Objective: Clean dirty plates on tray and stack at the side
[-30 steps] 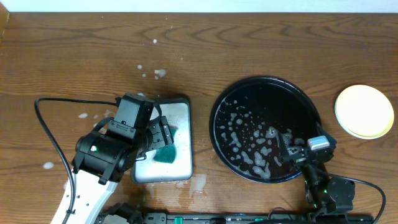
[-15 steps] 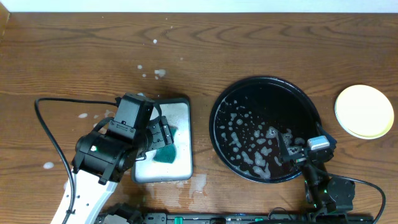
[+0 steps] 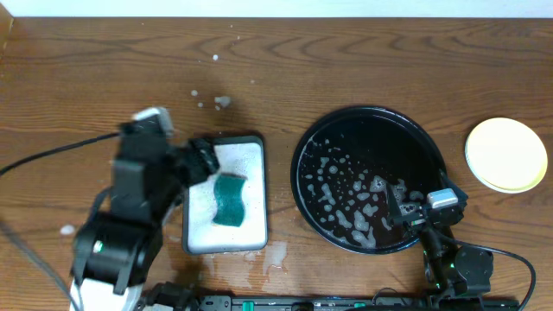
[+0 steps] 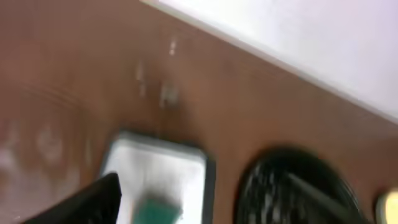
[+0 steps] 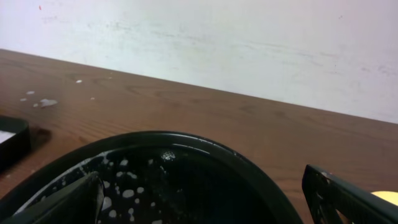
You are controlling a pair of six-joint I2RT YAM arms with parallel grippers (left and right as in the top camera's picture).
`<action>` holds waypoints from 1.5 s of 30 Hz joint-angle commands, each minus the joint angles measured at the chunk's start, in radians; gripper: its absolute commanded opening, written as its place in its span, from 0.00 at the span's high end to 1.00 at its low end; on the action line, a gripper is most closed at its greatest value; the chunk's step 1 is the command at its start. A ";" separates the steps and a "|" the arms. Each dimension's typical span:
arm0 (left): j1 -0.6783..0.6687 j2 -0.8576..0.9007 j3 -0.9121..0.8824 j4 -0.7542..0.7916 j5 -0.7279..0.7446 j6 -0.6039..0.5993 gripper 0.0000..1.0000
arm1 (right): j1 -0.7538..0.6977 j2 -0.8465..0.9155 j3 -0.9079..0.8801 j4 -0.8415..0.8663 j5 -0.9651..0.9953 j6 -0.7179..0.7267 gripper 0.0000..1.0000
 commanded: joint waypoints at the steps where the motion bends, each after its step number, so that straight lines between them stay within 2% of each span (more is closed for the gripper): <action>1: 0.092 -0.136 -0.138 0.170 0.060 0.194 0.18 | -0.008 -0.006 -0.005 0.000 -0.005 -0.010 0.01; 6: 0.160 -0.356 -0.373 0.411 0.060 0.330 0.18 | -0.008 -0.006 -0.005 0.000 -0.005 -0.010 0.01; 10: 0.185 -0.551 -0.563 0.523 0.043 0.373 0.18 | -0.008 -0.006 -0.005 0.000 -0.005 -0.010 0.01; 20: 0.187 -0.844 -0.814 0.585 0.014 0.389 0.18 | -0.008 -0.006 -0.005 0.000 -0.005 -0.010 0.01; 31: 0.187 -0.840 -0.987 0.732 -0.008 0.386 0.18 | -0.008 -0.006 -0.005 0.000 -0.005 -0.010 0.01; 45: 0.187 -0.840 -0.990 0.684 -0.007 0.386 0.18 | -0.008 -0.006 -0.005 0.000 -0.005 -0.010 0.01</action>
